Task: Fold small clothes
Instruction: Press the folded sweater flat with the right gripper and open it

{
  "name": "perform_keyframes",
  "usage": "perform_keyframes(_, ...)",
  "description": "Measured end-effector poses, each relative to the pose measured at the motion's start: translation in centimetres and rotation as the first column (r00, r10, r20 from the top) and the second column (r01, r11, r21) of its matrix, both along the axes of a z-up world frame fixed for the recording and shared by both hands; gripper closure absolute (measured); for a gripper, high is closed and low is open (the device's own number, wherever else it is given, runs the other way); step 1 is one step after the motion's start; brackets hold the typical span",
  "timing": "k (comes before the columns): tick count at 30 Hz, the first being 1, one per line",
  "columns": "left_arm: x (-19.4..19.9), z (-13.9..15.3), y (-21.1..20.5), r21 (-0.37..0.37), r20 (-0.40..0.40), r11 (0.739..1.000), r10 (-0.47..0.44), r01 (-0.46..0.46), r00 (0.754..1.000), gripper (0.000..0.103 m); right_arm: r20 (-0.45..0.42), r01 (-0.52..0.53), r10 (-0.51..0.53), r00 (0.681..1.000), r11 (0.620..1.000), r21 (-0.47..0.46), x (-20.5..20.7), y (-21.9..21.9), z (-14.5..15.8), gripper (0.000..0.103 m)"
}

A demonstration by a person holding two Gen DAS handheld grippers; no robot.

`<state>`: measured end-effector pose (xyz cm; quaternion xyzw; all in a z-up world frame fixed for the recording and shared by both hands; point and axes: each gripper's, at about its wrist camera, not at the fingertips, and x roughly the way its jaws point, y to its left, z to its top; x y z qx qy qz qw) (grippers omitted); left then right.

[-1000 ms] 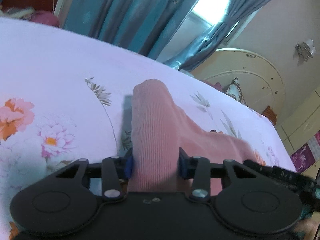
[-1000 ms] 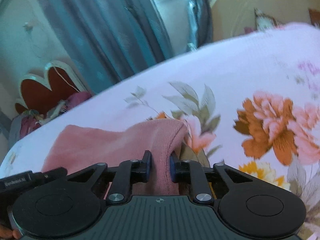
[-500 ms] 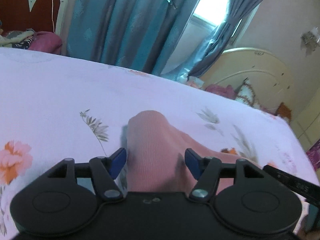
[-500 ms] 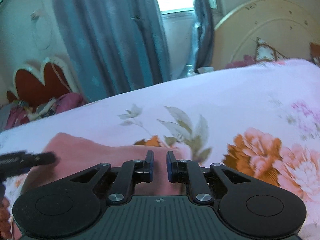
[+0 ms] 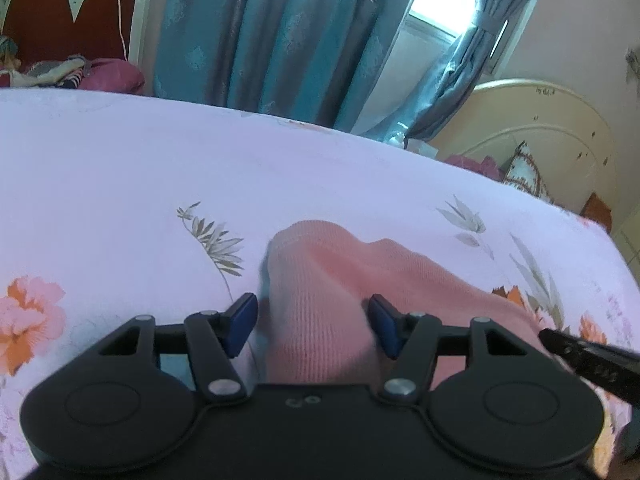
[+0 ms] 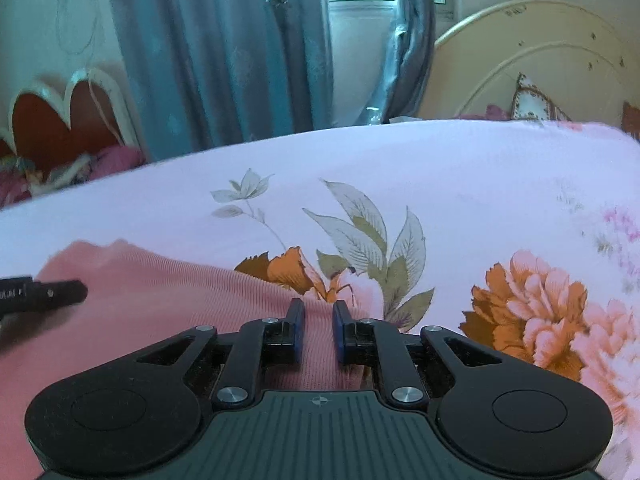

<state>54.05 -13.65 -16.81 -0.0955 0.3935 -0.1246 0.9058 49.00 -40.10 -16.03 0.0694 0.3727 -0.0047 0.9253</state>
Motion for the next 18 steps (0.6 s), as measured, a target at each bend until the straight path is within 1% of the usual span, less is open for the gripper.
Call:
perform_keyframes(4, -1.0, 1.2, -0.1, 0.031, 0.017, 0.999, 0.007, -0.008, 1.000, 0.038, 0.024, -0.009, 0.008, 1.000, 0.999, 0.047, -2.5, -0.2, 1.8, 0.089)
perform_keyframes(8, -3.1, 2.5, -0.2, 0.053, 0.041, 0.998, -0.031, 0.029, 0.999, 0.038, 0.046, -0.027, 0.025, 0.999, 0.998, 0.060, -5.6, 0.3, 3.5, 0.088)
perform_keyframes(9, -3.8, 2.8, -0.2, 0.057, 0.045, 0.997, -0.046, 0.044, 0.998, 0.038, 0.046, -0.031, 0.029, 0.999, 0.998, 0.060, -6.3, 0.5, 3.8, 0.081)
perform_keyframes(10, -4.5, 3.1, -0.3, 0.068, 0.051, 0.996, -0.060, 0.056, 0.997, 0.038, 0.051, -0.037, 0.033, 0.998, 0.998, 0.060, -7.2, 0.8, 4.1, 0.072)
perform_keyframes(11, -5.4, 3.4, -0.5, 0.083, 0.059, 0.994, -0.076, 0.071, 0.995, 0.038, 0.066, -0.041, 0.038, 0.997, 0.997, 0.059, -8.2, 1.0, 4.4, 0.046)
perform_keyframes(12, -6.3, 3.7, -0.6, 0.094, 0.069, 0.992, -0.094, 0.087, 0.993, 0.037, 0.082, -0.047, 0.042, 0.996, 0.998, 0.052, -9.2, 1.3, 4.7, 0.038)
perform_keyframes(14, -8.6, 4.3, -0.6, 0.116, 0.087, 0.985, -0.142, 0.131, 0.986, 0.037, 0.093, -0.061, 0.058, 0.994, 0.997, 0.036, -11.2, 2.0, 5.2, 0.039)
perform_keyframes(16, -10.5, 4.5, -0.6, 0.140, 0.099, 0.977, -0.174, 0.159, 0.980, 0.037, 0.095, -0.062, 0.057, 0.994, 0.997, 0.042, -12.8, 2.2, 5.4, 0.039)
perform_keyframes(17, -11.6, 4.5, -0.5, 0.147, 0.102, 0.974, -0.187, 0.171, 0.977, 0.037, 0.089, -0.060, 0.055, 0.994, 0.997, 0.046, -13.7, 2.3, 5.3, 0.042)
perform_keyframes(18, -12.6, 4.4, -0.3, 0.150, 0.104, 0.973, -0.193, 0.176, 0.976, 0.037, 0.078, -0.063, 0.060, 0.995, 0.997, 0.045, -14.6, 2.5, 5.2, 0.054)
